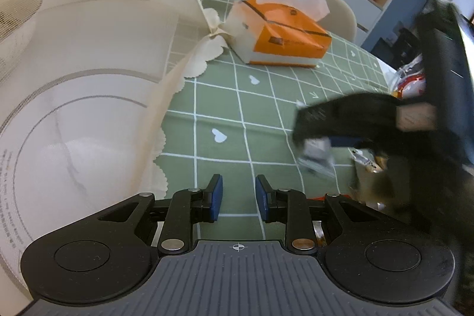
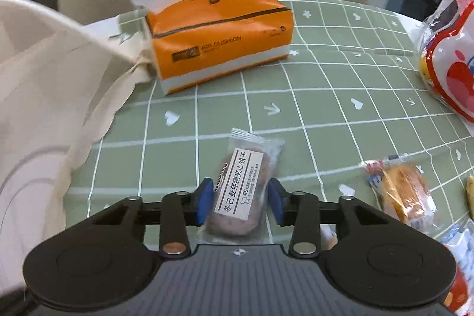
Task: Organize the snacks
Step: 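Close the right tool on the clear-wrapped biscuit packet, then carry the packet beside the pink box and open the right tool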
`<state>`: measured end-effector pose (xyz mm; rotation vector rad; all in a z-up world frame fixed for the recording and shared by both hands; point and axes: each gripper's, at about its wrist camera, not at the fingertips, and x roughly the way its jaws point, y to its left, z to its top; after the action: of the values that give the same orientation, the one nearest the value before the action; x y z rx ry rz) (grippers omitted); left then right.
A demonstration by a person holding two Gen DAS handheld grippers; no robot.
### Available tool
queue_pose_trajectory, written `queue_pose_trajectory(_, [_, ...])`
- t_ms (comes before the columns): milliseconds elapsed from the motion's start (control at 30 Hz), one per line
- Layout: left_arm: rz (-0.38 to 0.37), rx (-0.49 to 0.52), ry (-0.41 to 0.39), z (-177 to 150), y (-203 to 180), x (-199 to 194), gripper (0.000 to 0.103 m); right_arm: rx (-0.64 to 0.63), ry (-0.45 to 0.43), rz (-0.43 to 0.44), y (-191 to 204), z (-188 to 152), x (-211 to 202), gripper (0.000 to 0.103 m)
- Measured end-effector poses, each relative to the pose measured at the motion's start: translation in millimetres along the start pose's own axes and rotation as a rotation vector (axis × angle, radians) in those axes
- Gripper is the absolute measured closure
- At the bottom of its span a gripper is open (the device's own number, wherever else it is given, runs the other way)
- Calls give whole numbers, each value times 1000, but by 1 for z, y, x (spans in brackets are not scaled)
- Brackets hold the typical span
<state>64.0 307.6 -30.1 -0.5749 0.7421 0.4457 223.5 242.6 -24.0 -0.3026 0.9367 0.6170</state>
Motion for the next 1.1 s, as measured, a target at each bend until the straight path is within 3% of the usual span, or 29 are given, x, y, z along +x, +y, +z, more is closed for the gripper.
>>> queue_pose_trajectory(133, [-20, 15, 3, -2, -4, 0, 74, -32, -27, 20, -24, -19, -36, 64])
queue_pose_trajectory(267, [-160, -8, 15, -7, -10, 5, 74, -22, -98, 123, -70, -57, -103, 65])
queue_pose_trajectory(367, [-177, 81, 25, -18, -29, 11, 74, 4, -157, 169, -114, -100, -152, 65])
queue_pose_trajectory(467, [-165, 184, -10, -29, -47, 11, 74, 31, -215, 134, -157, -148, -183, 65])
queue_pose_trajectory(600, [-238, 319, -7, -45, -70, 10, 74, 91, -228, 52, -208, -207, -194, 65])
queue_pose_trajectory(733, [-389, 465, 43, -67, -99, 4, 74, 120, -217, -20, -241, -251, -181, 65])
queue_pose_trajectory(833, [-480, 470, 84, -83, -117, -1, 73, 144, -183, -7, -256, -266, -167, 64])
queue_pose_trajectory(900, [-522, 444, 128, -89, -121, -4, 74, 120, -207, -5, -257, -269, -168, 62])
queue_pose_trajectory(1033, [-498, 430, 151, -97, -118, -19, 73, 56, -294, -11, -245, -273, -182, 42])
queue_pose_trajectory(1100, [-490, 434, 149, -100, -111, -29, 73, 24, -337, 4, -236, -278, -189, 41])
